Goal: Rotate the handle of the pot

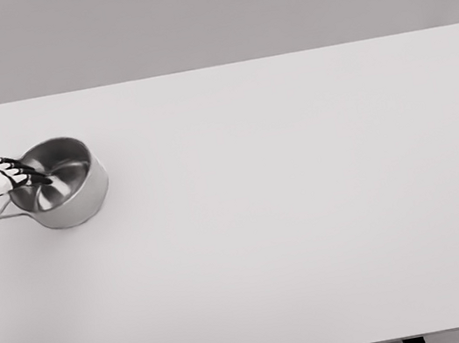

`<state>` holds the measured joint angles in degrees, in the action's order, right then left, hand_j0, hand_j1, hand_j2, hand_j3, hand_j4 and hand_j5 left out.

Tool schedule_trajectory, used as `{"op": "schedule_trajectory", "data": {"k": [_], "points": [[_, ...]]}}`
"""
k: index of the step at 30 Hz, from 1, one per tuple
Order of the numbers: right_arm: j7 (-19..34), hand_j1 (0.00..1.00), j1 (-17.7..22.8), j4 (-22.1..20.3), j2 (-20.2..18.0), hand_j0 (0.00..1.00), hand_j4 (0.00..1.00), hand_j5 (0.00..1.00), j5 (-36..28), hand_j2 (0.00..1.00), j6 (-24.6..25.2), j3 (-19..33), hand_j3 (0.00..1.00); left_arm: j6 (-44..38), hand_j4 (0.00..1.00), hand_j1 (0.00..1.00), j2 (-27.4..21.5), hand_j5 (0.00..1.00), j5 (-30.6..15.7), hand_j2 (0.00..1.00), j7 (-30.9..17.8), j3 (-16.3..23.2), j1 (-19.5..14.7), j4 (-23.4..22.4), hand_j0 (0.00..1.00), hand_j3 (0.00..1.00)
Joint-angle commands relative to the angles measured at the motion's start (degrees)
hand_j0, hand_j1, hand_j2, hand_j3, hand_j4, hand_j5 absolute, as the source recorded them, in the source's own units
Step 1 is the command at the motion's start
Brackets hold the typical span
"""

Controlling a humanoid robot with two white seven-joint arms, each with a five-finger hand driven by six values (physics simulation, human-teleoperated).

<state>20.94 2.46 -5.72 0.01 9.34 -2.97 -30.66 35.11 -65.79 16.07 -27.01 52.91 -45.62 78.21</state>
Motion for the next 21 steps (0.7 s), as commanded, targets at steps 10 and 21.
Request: {"op": "schedule_trajectory", "data": {"k": [10, 21], "points": [[0.1, 1.00, 0.0, 0.0, 0.0, 1.00, 1.00, 1.00, 0.0, 1.00, 0.0, 0.0, 1.00, -0.1, 1.00, 1.00, 3.4, 1.00, 1.9, 1.00, -0.2, -2.9, -0.9, -5.5, 1.00, 1.00], [0.1, 1.00, 0.0, 0.0, 0.0, 1.00, 1.00, 1.00, 0.0, 1.00, 0.1, 0.0, 1.00, -0.1, 1.00, 1.00, 6.2, 1.00, 1.9, 1.00, -0.2, -2.9, -1.9, -5.5, 1.00, 1.00]]}}
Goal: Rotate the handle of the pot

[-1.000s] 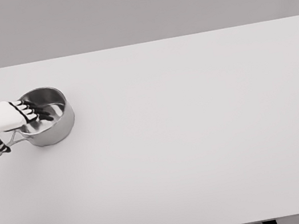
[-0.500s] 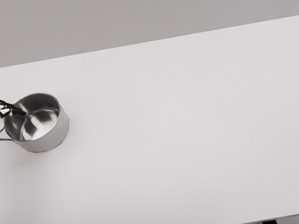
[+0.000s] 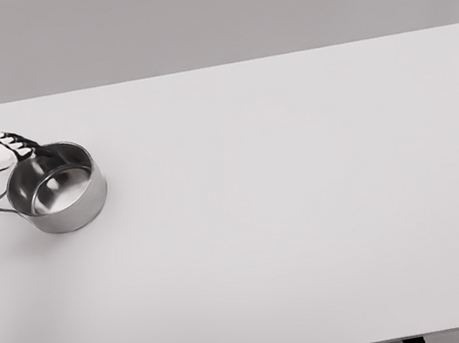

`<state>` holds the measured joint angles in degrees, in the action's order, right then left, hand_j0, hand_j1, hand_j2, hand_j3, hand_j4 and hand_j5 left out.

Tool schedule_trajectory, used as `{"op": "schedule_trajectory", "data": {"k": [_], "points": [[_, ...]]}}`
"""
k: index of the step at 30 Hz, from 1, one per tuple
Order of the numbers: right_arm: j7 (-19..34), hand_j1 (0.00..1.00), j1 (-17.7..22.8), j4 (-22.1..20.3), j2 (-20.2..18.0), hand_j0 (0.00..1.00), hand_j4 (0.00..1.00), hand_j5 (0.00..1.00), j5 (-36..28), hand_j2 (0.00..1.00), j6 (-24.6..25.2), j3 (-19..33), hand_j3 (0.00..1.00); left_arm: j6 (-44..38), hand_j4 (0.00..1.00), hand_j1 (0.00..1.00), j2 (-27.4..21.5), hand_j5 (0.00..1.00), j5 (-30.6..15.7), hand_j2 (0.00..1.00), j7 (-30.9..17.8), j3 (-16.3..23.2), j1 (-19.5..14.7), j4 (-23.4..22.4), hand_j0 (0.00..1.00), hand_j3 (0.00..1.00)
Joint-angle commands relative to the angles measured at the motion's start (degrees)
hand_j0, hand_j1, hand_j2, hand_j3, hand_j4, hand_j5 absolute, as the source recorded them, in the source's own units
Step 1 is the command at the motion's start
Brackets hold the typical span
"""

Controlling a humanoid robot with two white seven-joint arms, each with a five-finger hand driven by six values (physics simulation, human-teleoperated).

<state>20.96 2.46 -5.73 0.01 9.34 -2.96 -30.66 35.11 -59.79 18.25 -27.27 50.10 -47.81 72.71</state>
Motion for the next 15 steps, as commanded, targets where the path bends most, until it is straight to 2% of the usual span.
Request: {"op": "schedule_trajectory", "data": {"k": [1, 15], "points": [[0.1, 1.00, 0.0, 0.0, 0.0, 1.00, 1.00, 1.00, 0.0, 1.00, 0.0, 0.0, 1.00, -0.1, 1.00, 1.00, 0.7, 1.00, -0.2, 1.00, 0.0, -0.1, 0.0, 0.0, 1.00, 1.00], [0.1, 1.00, 0.0, 0.0, 0.0, 1.00, 1.00, 1.00, 0.0, 1.00, 0.1, 0.0, 1.00, -0.1, 1.00, 1.00, 3.0, 1.00, 0.3, 1.00, 0.0, -0.1, -1.9, 0.1, 1.00, 1.00]]}}
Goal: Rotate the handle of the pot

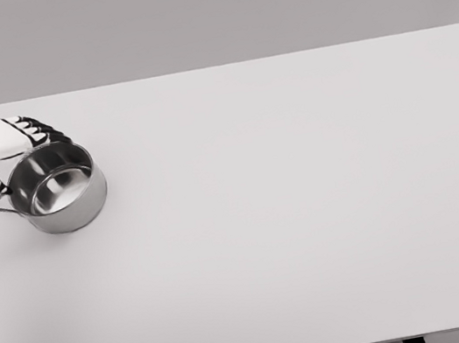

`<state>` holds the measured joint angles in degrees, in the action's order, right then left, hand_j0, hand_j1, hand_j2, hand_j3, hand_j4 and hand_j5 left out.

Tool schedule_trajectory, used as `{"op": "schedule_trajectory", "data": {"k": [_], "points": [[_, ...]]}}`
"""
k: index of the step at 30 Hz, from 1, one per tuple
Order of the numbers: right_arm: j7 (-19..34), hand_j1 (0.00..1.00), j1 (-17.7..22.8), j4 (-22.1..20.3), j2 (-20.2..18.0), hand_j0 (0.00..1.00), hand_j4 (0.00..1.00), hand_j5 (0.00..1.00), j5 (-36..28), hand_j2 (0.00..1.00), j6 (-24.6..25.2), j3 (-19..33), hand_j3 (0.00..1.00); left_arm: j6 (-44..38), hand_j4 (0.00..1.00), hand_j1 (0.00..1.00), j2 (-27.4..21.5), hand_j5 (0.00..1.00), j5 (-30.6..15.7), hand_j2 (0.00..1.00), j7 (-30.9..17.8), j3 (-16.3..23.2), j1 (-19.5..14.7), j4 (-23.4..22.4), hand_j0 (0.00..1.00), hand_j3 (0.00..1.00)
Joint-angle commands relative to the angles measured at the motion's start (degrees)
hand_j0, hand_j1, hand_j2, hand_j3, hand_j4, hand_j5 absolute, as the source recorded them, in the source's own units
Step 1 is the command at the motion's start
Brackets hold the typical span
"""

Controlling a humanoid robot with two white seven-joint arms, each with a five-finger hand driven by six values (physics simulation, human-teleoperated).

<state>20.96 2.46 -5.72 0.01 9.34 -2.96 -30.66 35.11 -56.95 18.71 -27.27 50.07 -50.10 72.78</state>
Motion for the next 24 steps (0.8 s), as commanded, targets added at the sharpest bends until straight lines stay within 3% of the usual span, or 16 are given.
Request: {"op": "schedule_trajectory", "data": {"k": [1, 3, 5, 7, 11, 15, 24], "points": [[0.0, 1.00, 0.0, 0.0, 0.0, 1.00, 1.00, 1.00, 0.0, 1.00, 0.0, 0.0, 1.00, -0.1, 1.00, 1.00, 0.2, 1.00, -0.2, 1.00, 0.0, -0.3, -0.3, 0.0, 1.00, 1.00], [0.0, 1.00, 0.0, 0.0, 0.0, 1.00, 1.00, 1.00, 0.0, 1.00, 0.1, 0.0, 1.00, -0.1, 1.00, 1.00, 0.0, 1.00, -0.2, 1.00, 0.0, -1.0, -0.4, 0.0, 1.00, 1.00], [0.0, 1.00, 0.0, 0.0, 0.0, 1.00, 1.00, 1.00, 0.0, 1.00, 0.0, 0.0, 1.00, -0.1, 1.00, 1.00, -4.2, 1.00, -1.5, 1.00, 0.8, -1.0, 0.0, 0.5, 1.00, 1.00], [0.0, 1.00, 0.0, 0.0, 0.0, 1.00, 1.00, 1.00, 0.0, 1.00, 0.0, 0.0, 1.00, -0.1, 1.00, 1.00, -7.2, 1.00, -7.9, 1.00, 0.9, -0.6, 2.1, 2.5, 1.00, 1.00], [0.0, 1.00, 0.0, 0.0, 0.0, 1.00, 1.00, 1.00, 0.0, 1.00, 0.0, 0.0, 1.00, -0.1, 1.00, 1.00, -9.6, 1.00, -9.0, 1.00, 0.9, -0.6, 4.8, 2.9, 1.00, 1.00], [0.0, 1.00, 0.0, 0.0, 0.0, 1.00, 1.00, 1.00, 0.0, 1.00, 0.0, 0.0, 1.00, -0.1, 1.00, 1.00, -9.6, 1.00, -8.3, 1.00, 0.6, -0.4, 5.8, 2.5, 1.00, 1.00], [0.0, 1.00, 0.0, 0.0, 0.0, 1.00, 1.00, 1.00, 0.0, 1.00, 0.1, 0.0, 1.00, -0.1, 1.00, 1.00, -9.0, 1.00, 0.3, 1.00, 0.5, -0.6, 6.0, 0.8, 1.00, 1.00]]}}
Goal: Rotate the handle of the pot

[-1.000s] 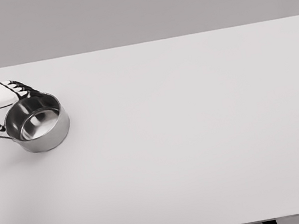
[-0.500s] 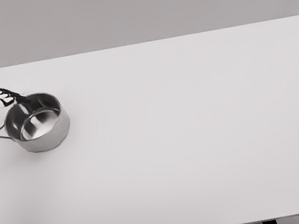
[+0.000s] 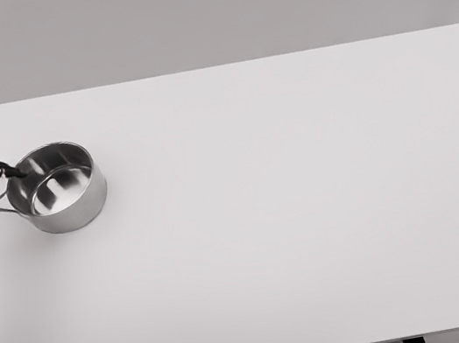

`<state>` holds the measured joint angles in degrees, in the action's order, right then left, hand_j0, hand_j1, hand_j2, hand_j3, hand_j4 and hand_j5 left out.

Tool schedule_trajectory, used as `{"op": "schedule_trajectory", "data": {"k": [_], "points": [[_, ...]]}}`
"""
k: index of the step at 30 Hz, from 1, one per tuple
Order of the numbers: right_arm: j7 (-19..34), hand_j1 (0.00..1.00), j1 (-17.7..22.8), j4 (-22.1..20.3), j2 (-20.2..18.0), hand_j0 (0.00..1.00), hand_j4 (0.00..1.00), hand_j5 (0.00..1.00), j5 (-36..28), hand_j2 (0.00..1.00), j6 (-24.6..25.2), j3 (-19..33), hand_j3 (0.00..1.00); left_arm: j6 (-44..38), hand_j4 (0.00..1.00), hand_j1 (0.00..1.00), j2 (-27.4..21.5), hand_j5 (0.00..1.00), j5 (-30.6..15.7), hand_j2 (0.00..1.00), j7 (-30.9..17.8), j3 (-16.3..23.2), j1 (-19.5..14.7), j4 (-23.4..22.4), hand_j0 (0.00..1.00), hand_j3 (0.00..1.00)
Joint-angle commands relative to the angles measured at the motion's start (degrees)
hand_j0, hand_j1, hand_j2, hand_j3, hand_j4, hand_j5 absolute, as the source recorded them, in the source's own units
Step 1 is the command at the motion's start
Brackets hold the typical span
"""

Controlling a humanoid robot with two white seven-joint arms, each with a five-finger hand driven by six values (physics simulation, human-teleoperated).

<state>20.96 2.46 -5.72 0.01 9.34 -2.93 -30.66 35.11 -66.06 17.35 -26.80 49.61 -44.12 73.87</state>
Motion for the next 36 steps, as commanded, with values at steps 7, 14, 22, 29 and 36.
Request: {"op": "schedule_trajectory", "data": {"k": [7, 14, 22, 29, 36], "points": [[0.0, 1.00, 0.0, 0.0, 0.0, 1.00, 1.00, 1.00, 0.0, 1.00, -0.1, 0.0, 1.00, -0.1, 1.00, 1.00, 2.5, 1.00, 6.5, 1.00, -0.1, -0.7, -0.8, -0.2, 1.00, 1.00], [0.0, 1.00, 0.0, 0.0, 0.0, 1.00, 1.00, 1.00, 0.0, 1.00, 0.0, 0.0, 1.00, -0.1, 1.00, 1.00, 3.5, 1.00, 9.7, 1.00, 0.0, -0.7, -1.5, -0.2, 1.00, 1.00], [0.0, 1.00, 0.0, 0.0, 0.0, 1.00, 1.00, 1.00, 0.0, 1.00, 0.0, 0.0, 1.00, -0.1, 1.00, 1.00, 4.1, 1.00, 5.8, 1.00, 0.3, -2.8, -3.7, -0.4, 1.00, 1.00], [0.0, 1.00, 0.0, 0.0, 0.0, 1.00, 1.00, 1.00, 0.0, 1.00, -0.1, 0.0, 1.00, -0.1, 1.00, 1.00, 4.1, 1.00, -4.5, 1.00, 0.2, -3.0, -5.1, -0.2, 1.00, 1.00], [0.0, 1.00, 0.0, 0.0, 0.0, 1.00, 1.00, 1.00, 0.0, 1.00, -0.1, 0.0, 1.00, -0.1, 1.00, 1.00, 8.6, 1.00, -8.0, 1.00, 0.3, -2.9, -7.6, -7.0, 1.00, 1.00]]}}
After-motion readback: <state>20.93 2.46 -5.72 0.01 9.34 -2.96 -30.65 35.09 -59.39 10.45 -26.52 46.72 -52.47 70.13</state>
